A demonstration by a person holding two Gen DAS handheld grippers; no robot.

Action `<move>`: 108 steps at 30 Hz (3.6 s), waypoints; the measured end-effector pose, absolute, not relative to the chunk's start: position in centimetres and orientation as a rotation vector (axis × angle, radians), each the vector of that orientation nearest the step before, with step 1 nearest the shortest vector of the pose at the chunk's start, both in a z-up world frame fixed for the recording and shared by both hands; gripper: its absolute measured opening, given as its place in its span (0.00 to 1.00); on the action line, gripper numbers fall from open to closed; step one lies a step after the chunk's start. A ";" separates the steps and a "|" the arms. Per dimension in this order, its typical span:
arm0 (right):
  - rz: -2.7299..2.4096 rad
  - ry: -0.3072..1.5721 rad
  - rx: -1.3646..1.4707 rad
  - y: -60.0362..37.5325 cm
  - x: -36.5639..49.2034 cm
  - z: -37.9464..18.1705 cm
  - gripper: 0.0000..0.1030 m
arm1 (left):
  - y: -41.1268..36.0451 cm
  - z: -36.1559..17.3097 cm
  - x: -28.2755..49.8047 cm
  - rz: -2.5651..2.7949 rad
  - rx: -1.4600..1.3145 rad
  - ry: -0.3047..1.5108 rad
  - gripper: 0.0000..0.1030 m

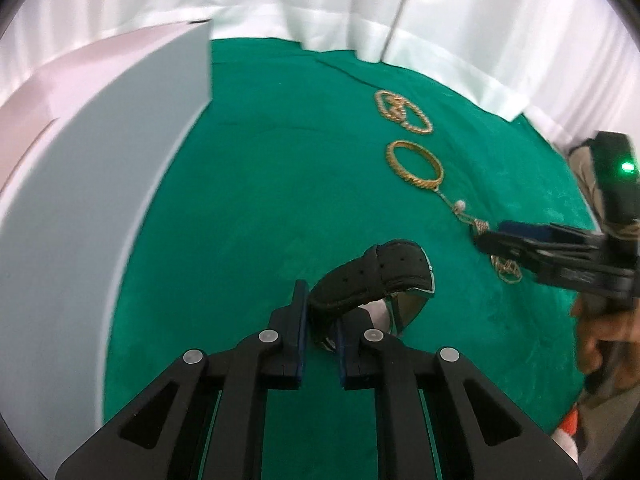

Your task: Organize jewelry

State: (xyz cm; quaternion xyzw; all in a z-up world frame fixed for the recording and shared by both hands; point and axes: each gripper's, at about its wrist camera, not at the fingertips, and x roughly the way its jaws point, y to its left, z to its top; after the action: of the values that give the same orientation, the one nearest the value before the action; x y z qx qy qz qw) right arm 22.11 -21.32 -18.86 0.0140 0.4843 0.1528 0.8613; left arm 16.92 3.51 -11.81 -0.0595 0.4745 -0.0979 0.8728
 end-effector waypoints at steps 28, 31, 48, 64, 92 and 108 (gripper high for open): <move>0.782 0.762 0.056 -9.2 16.8 3.4 0.30 | 23.9 8.0 5.5 0.115 -0.276 0.777 0.09; 0.875 0.767 0.027 -4.4 16.3 3.9 0.30 | 27.5 6.2 5.9 0.207 -0.288 0.811 0.09; 1.125 1.044 -0.184 16.2 13.6 -6.7 0.31 | 39.1 -4.4 6.3 0.435 -0.402 0.985 0.09; 1.093 0.873 -0.203 12.7 11.7 -1.9 0.57 | 36.0 0.0 4.4 0.436 -0.342 0.881 0.77; 0.321 0.797 -0.097 -22.3 10.1 -9.2 0.72 | 3.9 1.4 9.1 0.052 0.020 0.792 0.93; 0.241 0.922 -0.007 -26.2 10.2 -15.4 0.72 | -2.5 -7.4 14.6 -0.260 0.003 1.043 0.93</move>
State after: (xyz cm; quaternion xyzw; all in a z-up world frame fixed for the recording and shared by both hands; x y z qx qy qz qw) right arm 10.21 -26.19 -15.35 -0.0032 0.4435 0.1158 0.8887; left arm 14.59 -2.45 -7.36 0.0012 0.4967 -0.1238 0.8590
